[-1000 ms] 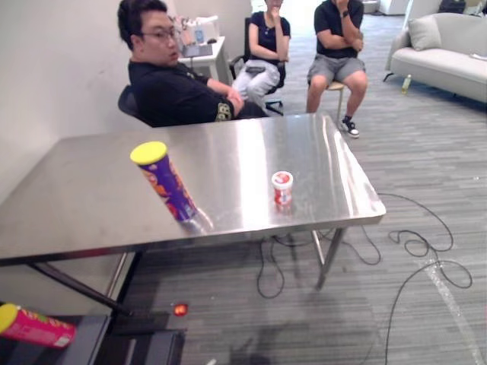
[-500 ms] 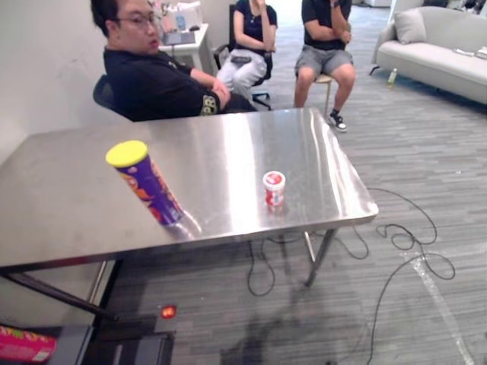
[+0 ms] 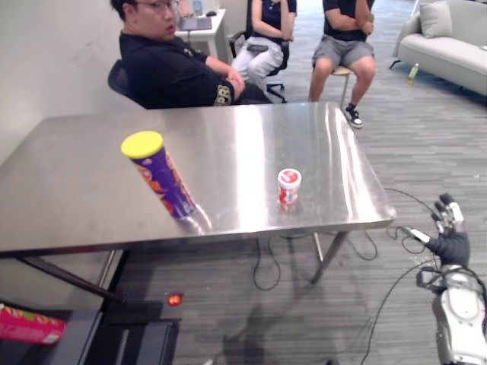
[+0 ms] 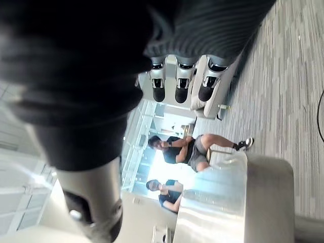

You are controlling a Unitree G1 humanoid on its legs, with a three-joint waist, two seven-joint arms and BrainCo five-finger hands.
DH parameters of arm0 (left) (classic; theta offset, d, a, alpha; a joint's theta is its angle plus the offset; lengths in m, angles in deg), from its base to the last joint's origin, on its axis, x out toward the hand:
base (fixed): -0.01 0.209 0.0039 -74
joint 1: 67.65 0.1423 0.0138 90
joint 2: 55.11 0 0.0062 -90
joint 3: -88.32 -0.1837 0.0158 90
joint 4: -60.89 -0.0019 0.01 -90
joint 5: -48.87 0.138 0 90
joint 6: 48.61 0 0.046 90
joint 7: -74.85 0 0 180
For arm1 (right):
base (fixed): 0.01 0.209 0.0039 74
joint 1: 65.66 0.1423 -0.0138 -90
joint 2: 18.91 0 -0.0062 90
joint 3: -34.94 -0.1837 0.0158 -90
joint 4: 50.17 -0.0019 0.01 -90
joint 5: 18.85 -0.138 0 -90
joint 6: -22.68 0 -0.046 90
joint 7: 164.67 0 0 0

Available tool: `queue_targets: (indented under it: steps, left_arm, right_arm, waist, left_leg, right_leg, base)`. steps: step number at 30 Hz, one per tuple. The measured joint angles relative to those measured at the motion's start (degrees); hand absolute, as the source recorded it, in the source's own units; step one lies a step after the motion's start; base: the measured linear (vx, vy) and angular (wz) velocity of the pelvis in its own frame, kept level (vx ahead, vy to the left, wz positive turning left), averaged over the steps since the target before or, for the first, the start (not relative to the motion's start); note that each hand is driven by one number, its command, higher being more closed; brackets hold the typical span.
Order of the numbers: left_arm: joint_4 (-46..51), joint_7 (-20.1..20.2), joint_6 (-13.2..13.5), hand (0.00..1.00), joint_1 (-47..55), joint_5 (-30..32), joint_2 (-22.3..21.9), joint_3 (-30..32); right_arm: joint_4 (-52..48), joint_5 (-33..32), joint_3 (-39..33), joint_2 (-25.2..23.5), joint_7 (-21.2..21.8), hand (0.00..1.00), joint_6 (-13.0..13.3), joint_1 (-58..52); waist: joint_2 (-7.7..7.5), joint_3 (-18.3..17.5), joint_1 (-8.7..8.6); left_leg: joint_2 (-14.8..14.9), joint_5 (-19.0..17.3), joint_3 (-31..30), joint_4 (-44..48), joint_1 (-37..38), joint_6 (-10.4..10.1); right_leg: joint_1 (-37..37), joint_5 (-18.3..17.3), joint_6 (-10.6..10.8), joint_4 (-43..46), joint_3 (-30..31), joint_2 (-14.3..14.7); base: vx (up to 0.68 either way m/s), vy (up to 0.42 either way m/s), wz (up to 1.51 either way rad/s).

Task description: Put the gum and the chips on the shelf.

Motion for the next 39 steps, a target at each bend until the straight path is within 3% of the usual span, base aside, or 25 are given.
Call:
queue_targets:
  steps: [9, 17, 26, 36, 39]
  left_arm:
    - [0.1, -0.1, 0.2, 0.00, 0.0, 0.0, 0.2, 0.0]
    - [0.1, -0.3, 0.3, 0.00, -0.2, 0.0, 0.7, -0.2]
    - [0.7, -0.9, 0.3, 0.00, -0.7, 0.0, 0.9, -0.5]
    - [1.4, -1.8, -0.1, 0.00, -0.8, 0.0, 1.1, -0.3]
    - [2.0, -1.9, -0.2, 0.00, -1.3, 0.0, 1.1, -0.3]
  right_arm:
    - [-2.1, -0.1, 6.7, 0.1, 1.8, 0.00, 1.2, 0.5]
    - [2.4, 0.0, 11.2, 0.1, -1.6, 0.00, 1.2, 9.6]
    - [10.4, 0.2, 15.5, 0.1, -4.2, 0.00, 0.8, 19.5]
    - [14.7, 0.2, 17.5, -0.2, -5.7, 0.00, -0.4, 27.8]
    - [16.9, 0.1, 17.4, -0.2, -6.6, 0.00, -0.8, 29.6]
  waist:
    - [-0.11, 0.6, 1.32]
    - [-1.00, 1.6, 1.90]
    - [-1.62, 3.6, 4.39]
    - [-2.87, 6.6, 5.49]
    - [-2.98, 7.5, 6.62]
  left_leg:
    - [-0.1, 0.9, -3.2, 1.1, -3.0, 0.1]
    - [-0.3, 2.3, -6.1, 0.9, -4.8, 0.1]
    - [-0.4, 3.2, -8.3, 0.8, -6.4, 0.1]
    - [-0.8, 5.6, -11.1, -1.7, -7.1, 0.0]
    - [-0.8, 6.3, -11.4, -2.4, -7.6, -0.1]
  right_leg:
    - [-0.7, -0.2, -0.1, 0.5, -2.5, 0.1]
    - [-1.0, -0.3, -0.3, 0.5, -4.6, 0.1]
    - [-1.7, -0.6, -0.7, 1.4, -6.3, 0.1]
    - [-1.8, -0.6, -0.7, 1.4, -8.4, 0.0]
    - [-2.3, -0.6, -0.7, 1.4, -8.6, 0.0]
  base:
    - [-0.06, -0.039, 0.15]
    - [-0.03, -0.029, 0.19]
    - [-0.02, -0.014, 0.14]
    - [-0.02, -0.008, 0.14]
    - [-0.04, -0.011, 0.05]
